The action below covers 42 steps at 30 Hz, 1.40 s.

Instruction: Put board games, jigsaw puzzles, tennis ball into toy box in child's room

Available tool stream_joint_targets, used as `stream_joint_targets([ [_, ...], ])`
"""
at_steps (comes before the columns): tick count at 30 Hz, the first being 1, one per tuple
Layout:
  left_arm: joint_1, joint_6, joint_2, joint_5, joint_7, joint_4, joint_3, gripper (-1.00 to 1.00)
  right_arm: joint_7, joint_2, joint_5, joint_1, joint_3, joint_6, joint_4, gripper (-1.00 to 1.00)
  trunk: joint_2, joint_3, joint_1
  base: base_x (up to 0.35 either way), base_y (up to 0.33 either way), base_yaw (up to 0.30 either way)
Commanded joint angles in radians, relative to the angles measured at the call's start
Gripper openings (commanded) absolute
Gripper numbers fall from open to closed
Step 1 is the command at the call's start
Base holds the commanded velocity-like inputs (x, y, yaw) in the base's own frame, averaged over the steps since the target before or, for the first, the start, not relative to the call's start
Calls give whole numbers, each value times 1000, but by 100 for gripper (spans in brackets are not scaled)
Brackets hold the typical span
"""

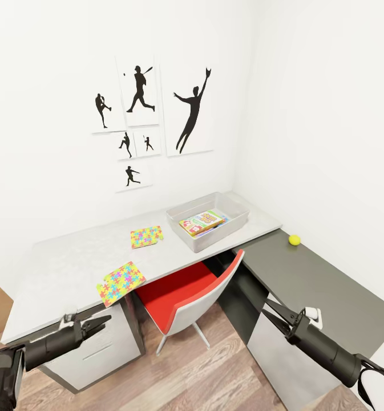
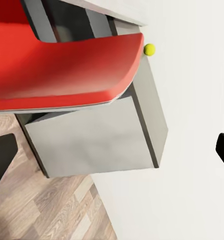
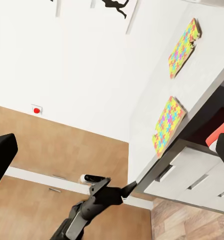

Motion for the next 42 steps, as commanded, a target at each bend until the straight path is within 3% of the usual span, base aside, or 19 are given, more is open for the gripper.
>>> stream_joint_targets([
  [1,-11,11,0,-10,9,12,3,100,2,0,0,-1,-1,6,0,100,-2,-2,1,0,0,0],
  [6,-117,-7,14,-3,148,198,12,100,4,0,0,-1,-1,6,0,100,-2,-2,1,0,0,0],
  [10,-180,-89,64,19,254,351,74,100,5,-1,1,-1,-3,6,0,100,-2,-2,1,0,0,0],
  [13,-196,-134,94,30,296,401,112,100,5,0,2,-1,-2,6,0,100,-2,-2,1,0,0,0],
  [21,-204,-160,102,34,307,424,132,100,7,0,3,-1,-3,6,-1,100,-2,-2,1,0,0,2],
  [42,-205,-165,103,35,306,426,134,100,7,-2,3,-1,-3,6,-2,100,-2,-2,1,87,-32,109],
])
